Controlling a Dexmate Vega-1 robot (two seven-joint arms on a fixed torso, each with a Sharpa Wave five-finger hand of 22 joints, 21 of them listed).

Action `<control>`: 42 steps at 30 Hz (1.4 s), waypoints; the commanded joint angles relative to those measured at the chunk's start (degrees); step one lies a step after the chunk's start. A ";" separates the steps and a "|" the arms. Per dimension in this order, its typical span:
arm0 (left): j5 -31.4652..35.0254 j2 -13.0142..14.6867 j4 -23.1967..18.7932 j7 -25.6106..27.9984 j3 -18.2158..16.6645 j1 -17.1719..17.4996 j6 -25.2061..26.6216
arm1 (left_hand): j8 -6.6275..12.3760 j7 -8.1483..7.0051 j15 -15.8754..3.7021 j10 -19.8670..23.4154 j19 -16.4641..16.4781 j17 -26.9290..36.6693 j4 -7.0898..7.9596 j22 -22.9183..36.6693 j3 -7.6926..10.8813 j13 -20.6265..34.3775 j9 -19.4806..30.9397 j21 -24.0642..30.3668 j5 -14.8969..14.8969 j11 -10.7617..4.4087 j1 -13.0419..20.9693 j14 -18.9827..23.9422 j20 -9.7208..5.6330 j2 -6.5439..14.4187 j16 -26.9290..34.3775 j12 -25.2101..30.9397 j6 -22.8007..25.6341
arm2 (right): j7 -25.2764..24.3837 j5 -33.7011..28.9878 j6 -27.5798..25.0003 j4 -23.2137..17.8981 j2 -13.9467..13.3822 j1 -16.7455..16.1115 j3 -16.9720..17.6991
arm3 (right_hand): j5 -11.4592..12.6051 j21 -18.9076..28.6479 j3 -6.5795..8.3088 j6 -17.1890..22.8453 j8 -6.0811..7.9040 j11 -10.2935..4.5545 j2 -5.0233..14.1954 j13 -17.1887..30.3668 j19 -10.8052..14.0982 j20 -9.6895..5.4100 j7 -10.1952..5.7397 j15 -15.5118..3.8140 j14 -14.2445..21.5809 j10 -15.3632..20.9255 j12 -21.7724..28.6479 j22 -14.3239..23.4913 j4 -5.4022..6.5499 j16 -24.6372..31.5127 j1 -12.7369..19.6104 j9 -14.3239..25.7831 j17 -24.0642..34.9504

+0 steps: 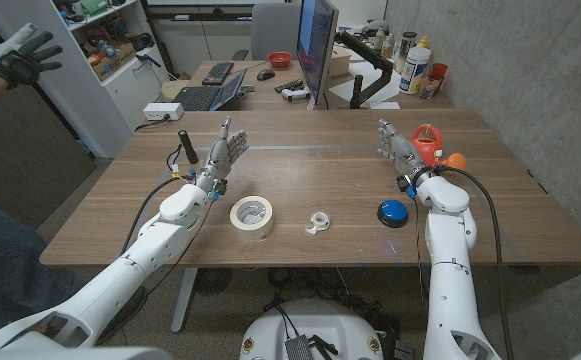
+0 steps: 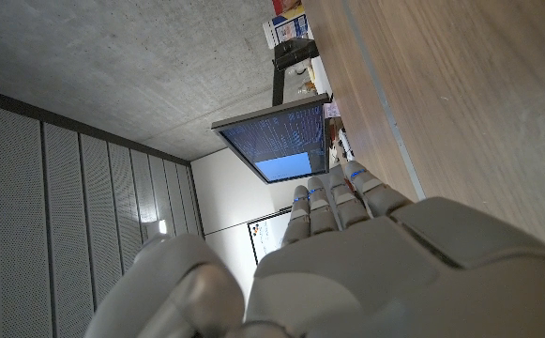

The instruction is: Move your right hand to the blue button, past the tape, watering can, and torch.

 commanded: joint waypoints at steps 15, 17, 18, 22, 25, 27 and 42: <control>0.97 0.07 -0.94 0.34 0.62 -0.18 0.34 | 0.44 -0.36 0.12 0.20 -0.45 0.09 -0.47 0.32 -0.36 0.16 0.27 0.14 0.51 -0.16 1.07 0.13 -0.35 0.17 0.20 0.19 0.71 | -3.50 -8.32 -4.53 -9.77 -0.81 -5.85 -4.27 | 0.73 -0.09 -0.24 0.95 0.09 -0.82 -0.52 0.29 -0.41 0.68 -2.43 1.99 -0.35 -0.93 -0.51 0.08 -1.32 -0.19 1.75 0.18 0.16; 1.11 0.05 -0.96 0.48 0.67 -0.22 0.40 | 0.44 -0.37 0.12 0.19 -0.48 0.09 -0.49 0.33 -0.37 0.16 0.27 0.13 0.53 -0.17 1.12 0.08 -0.26 0.20 0.18 0.19 0.74 | -3.76 -8.84 -4.95 -10.22 -0.83 -6.08 -4.55 | 0.86 -0.15 -0.29 0.80 0.03 -0.93 -0.67 0.30 -0.59 0.68 -2.50 2.02 -0.53 -1.09 -0.55 0.08 -1.53 -0.22 2.01 0.18 0.17; 1.09 0.05 -0.95 0.43 0.69 -0.25 0.43 | 0.45 -0.32 0.14 0.11 -0.49 0.09 -0.50 0.33 -0.38 0.16 0.27 0.13 0.55 -0.08 1.14 0.07 -0.25 0.21 0.18 0.16 0.78 | -3.92 -9.19 -5.22 -10.50 -0.82 -6.23 -4.71 | 0.87 -0.16 -0.30 0.80 0.03 -0.97 -0.69 0.30 -0.62 0.68 -2.51 2.01 -0.57 -1.13 -0.56 0.07 -1.55 -0.23 2.04 0.18 0.17; 1.08 0.01 -0.86 0.41 0.72 -0.31 0.50 | 0.58 -0.16 0.18 0.12 -0.54 0.10 -0.54 0.33 -0.43 0.16 0.27 0.14 0.64 -0.03 1.30 0.03 -0.20 0.31 0.17 0.17 1.19 | -4.03 -10.46 -6.15 -11.54 -1.14 -6.86 -5.36 | 1.15 -0.30 -0.43 0.25 -0.17 -1.05 -1.00 0.31 -1.08 0.70 -2.52 2.05 -1.05 -1.58 -0.68 0.06 -1.93 -0.31 2.51 0.19 0.19; 1.09 -0.08 -0.64 0.35 0.74 -0.41 0.43 | 0.60 -0.08 0.29 0.13 -0.55 0.10 -0.57 0.34 -0.46 0.16 0.27 0.15 0.69 -0.02 1.38 0.03 -0.20 0.36 0.18 0.17 1.30 | -4.17 -11.27 -6.85 -12.25 -1.21 -7.35 -5.80 | 1.35 -0.36 -0.51 0.02 -0.24 -0.88 -1.18 0.32 -1.33 0.70 -2.54 2.15 -1.20 -1.78 -0.72 0.06 -2.19 -0.29 2.85 0.19 0.20; 1.15 -0.16 -0.45 0.32 0.78 -0.51 0.36 | 0.59 -0.07 0.31 0.09 -0.54 0.10 -0.58 0.34 -0.48 0.16 0.27 0.16 0.71 0.04 1.43 0.03 -0.21 0.38 0.18 0.16 1.33 | -4.43 -12.24 -7.66 -12.88 -1.19 -7.73 -6.22 | 1.49 -0.39 -0.56 -0.14 -0.28 -0.90 -1.29 0.33 -1.49 0.70 -2.53 2.22 -1.33 -1.96 -0.75 0.07 -2.37 -0.29 3.08 0.20 0.21; 1.47 -0.77 0.10 -0.02 1.53 -1.19 0.63 | 0.58 -0.02 0.30 0.01 -0.76 0.11 -0.68 0.35 -0.62 0.17 0.28 0.13 0.92 0.03 1.76 -0.10 0.00 0.57 0.16 0.13 1.58 | -4.80 -17.05 -10.87 -16.85 -2.00 -11.06 -8.77 | 2.26 -0.43 -0.82 -0.58 -0.32 -1.04 -1.76 0.36 -2.20 0.69 -2.64 1.87 -1.41 -2.21 -0.66 0.09 -3.26 -0.09 4.31 0.22 0.23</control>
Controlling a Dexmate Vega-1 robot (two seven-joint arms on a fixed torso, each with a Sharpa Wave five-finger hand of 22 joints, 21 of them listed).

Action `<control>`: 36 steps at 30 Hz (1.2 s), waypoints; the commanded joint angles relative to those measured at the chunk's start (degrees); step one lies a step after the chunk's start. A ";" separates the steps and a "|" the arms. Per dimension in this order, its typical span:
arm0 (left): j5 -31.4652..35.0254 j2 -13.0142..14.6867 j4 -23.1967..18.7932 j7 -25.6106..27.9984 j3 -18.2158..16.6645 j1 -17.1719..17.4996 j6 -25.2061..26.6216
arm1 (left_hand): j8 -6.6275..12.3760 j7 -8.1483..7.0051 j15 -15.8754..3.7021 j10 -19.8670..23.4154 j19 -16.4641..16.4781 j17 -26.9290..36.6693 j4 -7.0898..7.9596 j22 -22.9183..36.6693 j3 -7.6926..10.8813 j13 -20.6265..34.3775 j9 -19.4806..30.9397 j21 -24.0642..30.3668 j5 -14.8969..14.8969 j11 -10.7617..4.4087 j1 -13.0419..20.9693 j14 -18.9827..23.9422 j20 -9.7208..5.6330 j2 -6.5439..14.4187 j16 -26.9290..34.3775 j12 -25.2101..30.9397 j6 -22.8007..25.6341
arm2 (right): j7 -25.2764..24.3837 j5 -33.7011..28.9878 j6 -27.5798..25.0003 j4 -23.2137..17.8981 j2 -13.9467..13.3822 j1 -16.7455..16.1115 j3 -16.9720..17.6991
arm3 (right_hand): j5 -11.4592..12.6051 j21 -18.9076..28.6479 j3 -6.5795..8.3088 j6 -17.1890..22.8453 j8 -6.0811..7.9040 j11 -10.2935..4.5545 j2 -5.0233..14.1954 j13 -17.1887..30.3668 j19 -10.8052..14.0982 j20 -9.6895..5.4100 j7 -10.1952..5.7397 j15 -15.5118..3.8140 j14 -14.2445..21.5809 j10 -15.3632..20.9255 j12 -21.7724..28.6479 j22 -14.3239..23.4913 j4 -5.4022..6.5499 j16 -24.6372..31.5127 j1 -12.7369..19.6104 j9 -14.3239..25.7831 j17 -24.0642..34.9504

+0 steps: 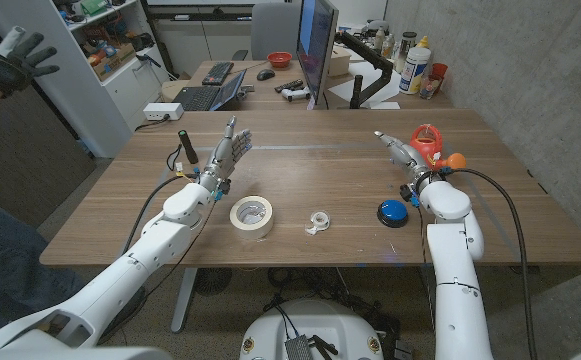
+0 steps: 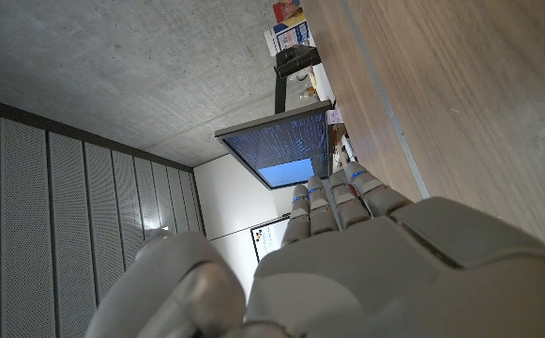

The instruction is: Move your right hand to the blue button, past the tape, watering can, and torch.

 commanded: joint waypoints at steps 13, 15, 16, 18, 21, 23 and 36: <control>0.83 -0.61 0.27 -0.05 1.04 -0.45 0.55 | 0.49 -0.29 0.32 -0.07 -0.35 0.14 -0.35 0.08 -0.36 0.18 0.29 0.11 0.42 -0.07 1.01 -0.16 0.23 0.15 0.17 0.12 0.55 | -1.75 -7.82 -4.82 -7.04 -1.08 -5.28 -4.09 | 1.21 0.01 -0.05 -0.25 0.19 0.10 -0.24 0.11 -0.84 0.08 -0.34 -0.40 -0.10 -0.05 0.17 0.10 -1.10 0.31 1.67 0.23 0.25; 0.82 -0.63 0.23 0.02 1.04 -0.40 0.61 | 0.50 -0.25 0.35 -0.06 -0.36 0.14 -0.36 0.08 -0.37 0.18 0.29 0.11 0.43 -0.02 1.03 -0.18 0.22 0.17 0.16 0.12 0.58 | -1.99 -8.07 -5.06 -7.27 -1.06 -5.49 -4.26 | 1.29 0.02 -0.08 -0.17 0.23 0.04 -0.27 0.11 -0.88 0.09 -0.39 -0.43 -0.09 -0.02 0.19 0.10 -1.17 0.32 1.77 0.23 0.25; 0.88 -0.61 0.23 0.01 1.09 -0.38 0.64 | 0.49 -0.25 0.34 -0.04 -0.36 0.14 -0.36 0.08 -0.38 0.18 0.29 0.12 0.44 -0.02 1.05 -0.18 0.24 0.18 0.16 0.13 0.59 | -2.06 -8.36 -5.23 -7.66 -1.06 -5.83 -4.45 | 1.31 0.02 -0.09 -0.17 0.23 0.03 -0.28 0.11 -0.90 0.09 -0.39 -0.42 -0.11 -0.03 0.19 0.11 -1.19 0.32 1.80 0.23 0.25; 0.89 -0.61 0.22 0.02 1.10 -0.35 0.63 | 0.49 -0.27 0.31 -0.04 -0.37 0.14 -0.37 0.08 -0.40 0.18 0.29 0.12 0.46 -0.05 1.07 -0.17 0.28 0.19 0.17 0.13 0.59 | -2.05 -8.91 -5.61 -7.90 -1.28 -5.97 -4.74 | 1.37 0.02 -0.11 -0.17 0.23 0.11 -0.30 0.11 -0.93 0.09 -0.40 -0.40 -0.11 -0.04 0.20 0.11 -1.25 0.32 1.89 0.23 0.25; 0.99 -0.64 0.09 0.18 1.06 -0.19 0.41 | 0.46 -0.28 0.31 -0.03 -0.42 0.15 -0.38 0.08 -0.44 0.18 0.29 0.12 0.49 0.06 1.13 -0.18 0.34 0.23 0.17 0.14 0.59 | -2.27 -10.65 -6.89 -9.03 -1.38 -6.68 -5.62 | 1.49 0.03 -0.16 -0.14 0.25 0.08 -0.34 0.12 -1.00 0.09 -0.43 -0.48 -0.09 -0.07 0.20 0.11 -1.35 0.34 2.04 0.24 0.25; 1.08 -0.63 -0.10 0.40 1.01 -0.07 0.34 | 0.32 -0.33 0.30 -0.02 -0.43 0.15 -0.39 0.09 -0.47 0.18 0.29 0.13 0.52 -0.12 1.18 -0.22 0.36 0.26 0.16 0.15 0.28 | -2.47 -11.01 -6.98 -9.41 -1.52 -7.06 -5.89 | 1.61 0.03 -0.21 -0.11 0.27 0.07 -0.38 0.12 -1.08 0.10 -0.51 -0.59 -0.09 -0.07 0.22 0.12 -1.46 0.35 2.20 0.24 0.26; 0.14 0.09 -2.21 -0.04 0.30 1.12 0.03 | -0.03 -0.25 0.07 -0.20 -0.57 0.15 -0.45 0.09 -0.67 0.18 0.30 0.13 0.66 -0.28 1.40 -0.30 0.46 0.37 0.16 0.10 -0.54 | -3.31 -16.37 -10.90 -12.24 -2.10 -9.12 -9.14 | 2.12 0.07 -0.42 0.34 0.43 -0.24 -0.51 0.13 -1.33 0.10 -0.99 -0.83 -0.18 0.00 0.32 0.14 -1.88 0.36 2.81 0.24 0.27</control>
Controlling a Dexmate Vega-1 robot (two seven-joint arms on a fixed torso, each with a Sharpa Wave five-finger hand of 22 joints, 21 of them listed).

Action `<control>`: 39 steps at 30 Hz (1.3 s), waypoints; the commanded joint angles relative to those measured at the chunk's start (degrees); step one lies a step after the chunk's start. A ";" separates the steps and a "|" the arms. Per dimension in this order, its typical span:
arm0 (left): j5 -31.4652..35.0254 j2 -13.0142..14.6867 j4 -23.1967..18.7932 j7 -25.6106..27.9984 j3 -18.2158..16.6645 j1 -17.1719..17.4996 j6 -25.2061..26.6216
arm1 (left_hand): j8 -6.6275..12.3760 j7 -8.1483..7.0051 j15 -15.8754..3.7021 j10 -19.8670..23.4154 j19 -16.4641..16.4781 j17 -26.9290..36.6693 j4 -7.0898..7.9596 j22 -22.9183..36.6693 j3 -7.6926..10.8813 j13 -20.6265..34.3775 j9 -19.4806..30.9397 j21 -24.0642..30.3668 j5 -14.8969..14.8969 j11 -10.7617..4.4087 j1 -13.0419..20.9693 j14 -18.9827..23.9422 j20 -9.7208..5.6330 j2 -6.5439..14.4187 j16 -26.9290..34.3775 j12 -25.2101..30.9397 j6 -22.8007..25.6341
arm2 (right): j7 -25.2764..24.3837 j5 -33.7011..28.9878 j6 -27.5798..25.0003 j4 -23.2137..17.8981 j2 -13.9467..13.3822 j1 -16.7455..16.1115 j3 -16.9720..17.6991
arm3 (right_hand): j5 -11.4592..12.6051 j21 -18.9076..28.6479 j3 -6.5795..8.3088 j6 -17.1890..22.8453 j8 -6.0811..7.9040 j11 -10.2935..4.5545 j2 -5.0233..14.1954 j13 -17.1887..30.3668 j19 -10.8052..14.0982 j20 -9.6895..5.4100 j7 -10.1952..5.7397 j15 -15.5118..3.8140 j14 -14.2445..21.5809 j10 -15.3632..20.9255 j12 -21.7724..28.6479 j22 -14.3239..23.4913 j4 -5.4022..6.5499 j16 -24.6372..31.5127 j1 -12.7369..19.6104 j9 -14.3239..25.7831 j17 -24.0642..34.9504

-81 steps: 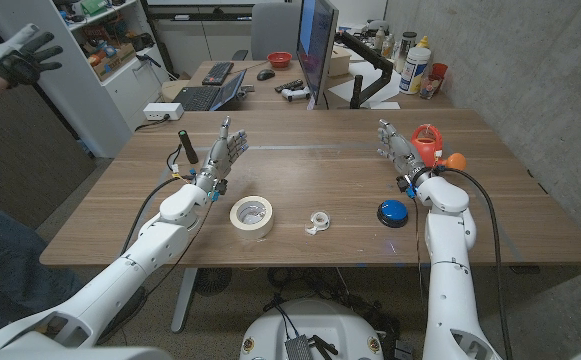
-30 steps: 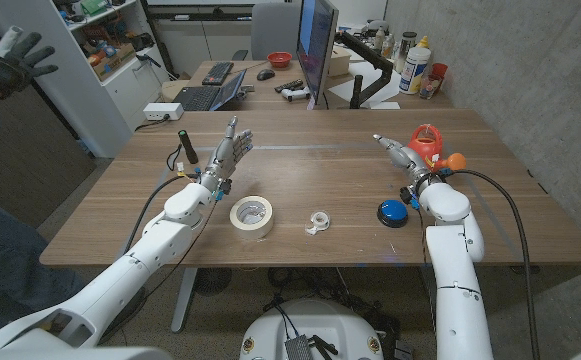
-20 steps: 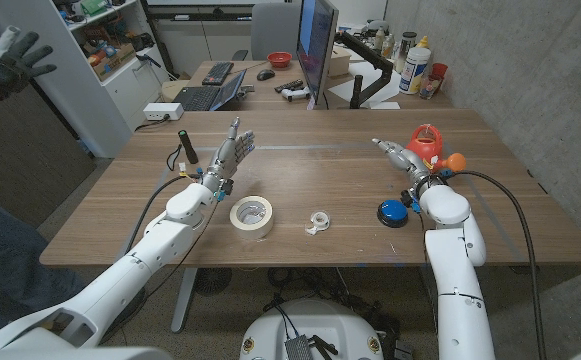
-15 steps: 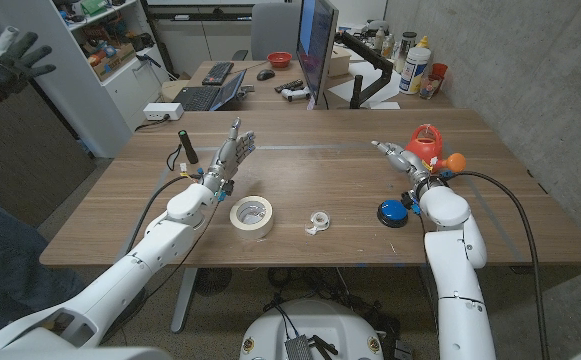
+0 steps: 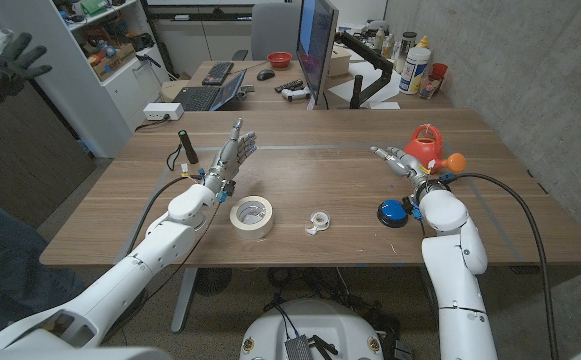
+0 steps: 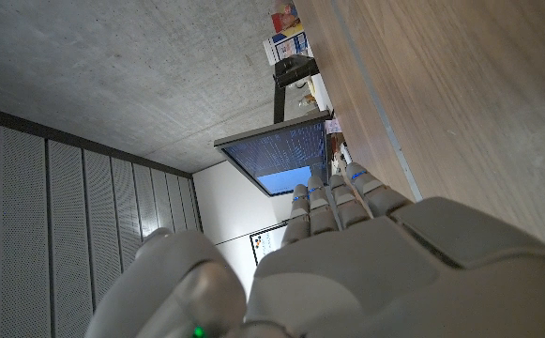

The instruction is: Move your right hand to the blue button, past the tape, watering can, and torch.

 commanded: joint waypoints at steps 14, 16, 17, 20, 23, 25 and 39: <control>-2.19 1.23 -2.53 -0.84 -1.31 1.89 -0.04 | 0.06 -0.09 -0.20 -0.39 -0.50 0.16 -0.09 0.11 -0.54 0.19 0.31 0.11 0.48 -0.38 0.84 -0.15 0.29 0.14 0.14 0.05 0.08 | -1.63 -7.23 -5.74 -5.15 -0.51 -4.56 -5.09 | 0.81 0.05 -0.06 0.51 0.49 -0.16 -0.13 0.15 -0.30 0.11 -0.41 -0.28 -0.22 -0.04 0.34 0.16 -0.80 0.34 1.10 0.24 0.27; -2.23 1.32 -2.64 -0.97 -1.33 2.03 -0.19 | 0.06 -0.08 -0.15 -0.41 -0.51 0.16 -0.10 0.12 -0.60 0.19 0.31 0.12 0.50 -0.29 0.85 -0.20 0.40 0.12 0.12 0.05 0.09 | -1.95 -7.94 -6.31 -5.37 -0.39 -4.88 -5.58 | 0.89 0.05 -0.10 0.70 0.56 -0.16 -0.15 0.15 -0.35 0.11 -0.42 -0.31 -0.30 -0.06 0.34 0.16 -0.86 0.32 1.18 0.25 0.28; -2.14 1.37 -2.74 -0.94 -1.31 2.08 -0.26 | 0.04 -0.14 -0.20 -0.39 -0.52 0.16 -0.10 0.12 -0.63 0.19 0.32 0.12 0.50 -0.27 0.86 -0.21 0.43 0.12 0.13 0.06 0.04 | -2.19 -8.08 -6.38 -5.48 -0.35 -5.08 -5.75 | 0.91 0.06 -0.11 0.75 0.57 -0.16 -0.15 0.15 -0.36 0.11 -0.43 -0.31 -0.31 -0.06 0.34 0.16 -0.87 0.32 1.20 0.25 0.28; -2.05 1.48 -3.03 -0.89 -1.27 2.21 -0.28 | 0.00 -0.16 -0.17 -0.44 -0.53 0.17 -0.10 0.12 -0.71 0.20 0.32 0.13 0.52 -0.14 0.86 -0.27 0.47 0.09 0.11 0.04 -0.05 | -2.54 -9.02 -7.12 -5.87 -0.24 -5.53 -6.47 | 0.99 0.05 -0.15 0.75 0.56 -0.15 -0.16 0.15 -0.42 0.11 -0.48 -0.31 -0.36 -0.03 0.36 0.16 -0.92 0.31 1.28 0.25 0.28; -2.04 1.50 -3.14 -0.86 -1.20 2.26 -0.25 | -0.01 -0.14 -0.17 -0.56 -0.57 0.17 -0.09 0.12 -0.78 0.20 0.32 0.13 0.53 -0.25 0.86 -0.30 0.53 0.07 0.11 0.01 -0.08 | -2.75 -10.00 -7.94 -6.31 -0.15 -5.92 -7.23 | 1.06 0.05 -0.18 0.78 0.57 -0.15 -0.17 0.15 -0.48 0.11 -0.49 -0.27 -0.38 -0.06 0.36 0.17 -0.97 0.31 1.36 0.25 0.28; -1.95 1.51 -3.11 -0.88 -1.12 2.25 -0.25 | -0.02 -0.15 -0.16 -0.55 -0.62 0.17 -0.09 0.12 -0.83 0.20 0.32 0.13 0.55 -0.22 0.86 -0.31 0.58 0.06 0.11 0.02 -0.09 | -2.85 -10.75 -8.53 -6.55 -0.18 -6.14 -7.77 | 1.10 0.05 -0.21 0.81 0.57 -0.17 -0.17 0.15 -0.51 0.11 -0.47 -0.29 -0.36 -0.04 0.37 0.17 -1.00 0.32 1.40 0.25 0.28; -2.01 1.35 -3.00 -0.92 -0.86 2.47 -0.30 | 0.01 -0.11 -0.18 -0.59 -0.77 0.18 -0.08 0.13 -1.13 0.21 0.33 0.13 0.64 -0.27 0.88 -0.44 0.67 0.05 0.12 0.04 0.01 | -3.22 -15.07 -11.86 -7.53 -0.58 -7.07 -10.98 | 1.49 0.07 -0.40 0.88 0.54 -0.16 -0.17 0.16 -0.76 0.11 -0.49 -0.15 -0.32 -0.09 0.39 0.19 -1.24 0.38 1.79 0.25 0.28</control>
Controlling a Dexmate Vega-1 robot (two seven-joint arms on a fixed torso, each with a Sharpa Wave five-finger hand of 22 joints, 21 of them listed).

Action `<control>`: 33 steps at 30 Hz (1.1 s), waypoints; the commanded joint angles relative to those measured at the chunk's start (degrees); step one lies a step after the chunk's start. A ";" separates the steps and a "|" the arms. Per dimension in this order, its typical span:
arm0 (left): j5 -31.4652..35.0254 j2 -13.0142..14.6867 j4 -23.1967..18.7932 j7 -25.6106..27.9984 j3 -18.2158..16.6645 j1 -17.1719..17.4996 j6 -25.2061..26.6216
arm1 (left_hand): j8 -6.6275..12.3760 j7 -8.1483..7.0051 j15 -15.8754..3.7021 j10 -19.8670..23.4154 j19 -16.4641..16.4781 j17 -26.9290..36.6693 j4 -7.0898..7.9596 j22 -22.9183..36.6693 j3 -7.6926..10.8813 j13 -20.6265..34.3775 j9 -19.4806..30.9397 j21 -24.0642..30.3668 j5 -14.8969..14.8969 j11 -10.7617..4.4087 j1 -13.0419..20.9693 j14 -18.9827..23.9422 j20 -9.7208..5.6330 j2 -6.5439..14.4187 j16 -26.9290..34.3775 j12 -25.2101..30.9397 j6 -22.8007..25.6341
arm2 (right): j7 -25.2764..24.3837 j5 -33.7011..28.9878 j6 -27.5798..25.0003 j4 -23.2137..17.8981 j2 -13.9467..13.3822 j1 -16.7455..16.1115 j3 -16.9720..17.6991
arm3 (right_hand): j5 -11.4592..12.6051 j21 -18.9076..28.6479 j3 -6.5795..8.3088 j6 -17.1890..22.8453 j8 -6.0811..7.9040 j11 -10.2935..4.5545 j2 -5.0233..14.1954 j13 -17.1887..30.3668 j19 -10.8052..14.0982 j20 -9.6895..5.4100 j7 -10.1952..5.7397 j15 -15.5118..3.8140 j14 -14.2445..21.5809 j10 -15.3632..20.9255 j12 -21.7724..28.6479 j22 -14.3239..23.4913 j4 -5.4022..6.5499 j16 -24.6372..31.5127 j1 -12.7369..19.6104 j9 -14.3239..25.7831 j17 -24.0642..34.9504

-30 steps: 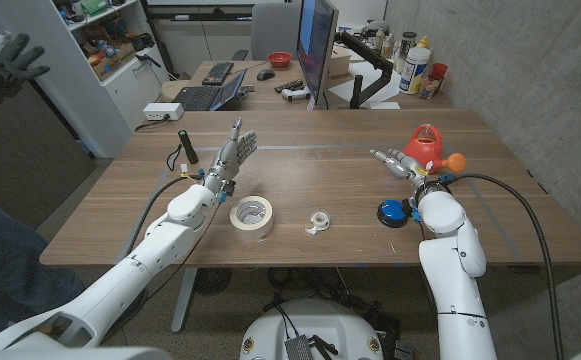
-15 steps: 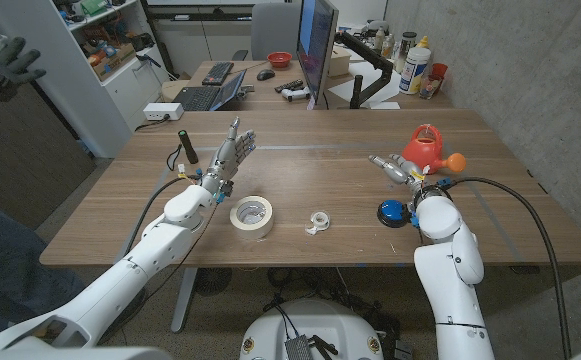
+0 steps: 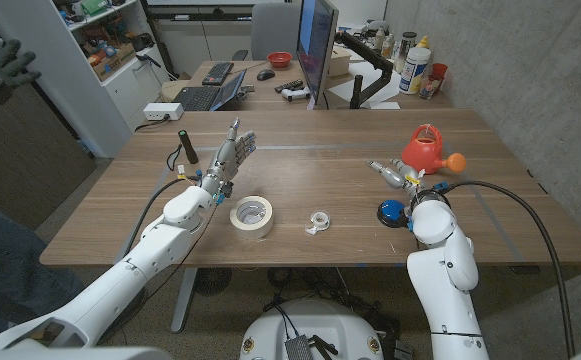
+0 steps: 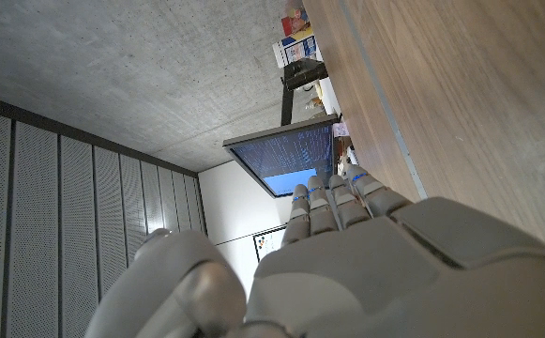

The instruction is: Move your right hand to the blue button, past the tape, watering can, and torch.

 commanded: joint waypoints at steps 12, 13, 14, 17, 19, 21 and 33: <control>-0.18 0.14 -0.20 0.10 0.17 0.39 0.25 | 0.06 -0.12 0.31 -0.29 -0.20 0.19 0.08 0.16 -0.72 0.21 0.34 0.18 0.52 0.16 0.98 -0.08 0.88 0.11 0.22 0.07 0.14 | 0.52 -8.05 -6.69 -1.52 -1.08 -0.84 -5.61 | 0.69 0.11 -0.11 0.35 0.11 -0.19 -0.15 0.17 -0.41 0.28 -0.09 0.12 0.02 -0.14 0.39 0.20 -0.51 0.41 0.84 0.25 0.29; -0.20 0.14 -0.18 0.09 0.16 0.39 0.23 | 0.05 -0.21 1.06 -0.29 -0.16 0.19 0.08 0.17 -0.81 0.21 0.34 0.22 0.56 0.17 1.01 0.02 1.29 0.15 0.27 0.08 0.15 | 1.05 -8.93 -7.35 -1.56 -1.31 -0.70 -6.01 | 0.71 0.11 -0.12 0.40 0.13 -0.19 -0.15 0.17 -0.42 0.28 -0.05 0.12 0.01 -0.14 0.40 0.20 -0.53 0.41 0.86 0.25 0.29; -0.14 0.13 -0.15 0.12 0.16 0.38 0.17 | 0.06 -0.17 1.19 -0.29 -0.18 0.19 0.08 0.17 -0.84 0.21 0.34 0.22 0.57 0.26 1.02 0.02 1.38 0.16 0.27 0.08 0.17 | 1.60 -9.90 -8.09 -1.59 -1.51 -0.54 -6.45 | 0.73 0.11 -0.13 0.40 0.13 -0.20 -0.15 0.17 -0.42 0.28 -0.13 0.12 0.02 -0.14 0.40 0.20 -0.54 0.41 0.88 0.25 0.29; -0.17 0.10 -0.14 0.13 0.12 0.40 0.09 | 0.06 -0.19 1.47 -0.19 -0.20 0.20 0.09 0.18 -0.91 0.22 0.34 0.24 0.60 0.69 1.05 0.07 1.41 0.19 0.29 0.14 0.18 | 2.83 -12.45 -10.11 -1.60 -1.91 -0.13 -7.72 | 0.83 0.13 -0.18 0.70 0.23 -0.18 -0.15 0.17 -0.46 0.28 -0.12 0.12 0.02 -0.14 0.41 0.20 -0.59 0.42 0.97 0.25 0.29; -0.21 0.11 -0.19 0.14 0.10 0.41 0.11 | 0.07 -0.14 1.51 -0.17 -0.18 0.20 0.09 0.18 -0.95 0.22 0.34 0.25 0.62 0.84 1.06 0.09 1.36 0.21 0.30 0.15 0.23 | 3.35 -13.40 -10.89 -1.66 -2.21 -0.03 -8.34 | 0.93 0.14 -0.24 0.94 0.30 -0.18 -0.14 0.17 -0.48 0.28 -0.20 0.12 0.01 -0.14 0.42 0.21 -0.64 0.42 1.06 0.25 0.29; -0.22 0.13 -0.23 0.16 0.10 0.42 0.15 | 0.07 -0.15 1.69 -0.12 -0.18 0.20 0.09 0.18 -0.99 0.22 0.34 0.26 0.63 0.87 1.08 0.12 1.36 0.22 0.31 0.17 0.23 | 4.08 -14.94 -12.18 -1.61 -2.37 0.19 -9.20 | 1.04 0.16 -0.30 0.68 0.18 -0.23 -0.14 0.17 -0.52 0.28 -0.04 0.16 0.00 -0.21 0.40 0.21 -0.70 0.42 1.16 0.25 0.29; -0.42 0.32 -0.26 0.06 0.09 0.71 0.36 | 0.09 -0.49 2.90 -0.37 -0.27 0.22 0.12 0.22 -1.47 0.23 0.36 0.34 0.83 0.89 1.25 -0.07 3.20 0.42 0.23 0.11 0.35 | 6.66 -22.93 -18.73 -0.57 -2.77 0.99 -14.54 | 1.62 0.26 -0.68 -0.69 -0.34 0.03 -0.13 0.18 -0.63 0.30 0.56 0.18 -0.14 -0.98 0.18 0.24 -0.97 0.41 1.62 0.27 0.30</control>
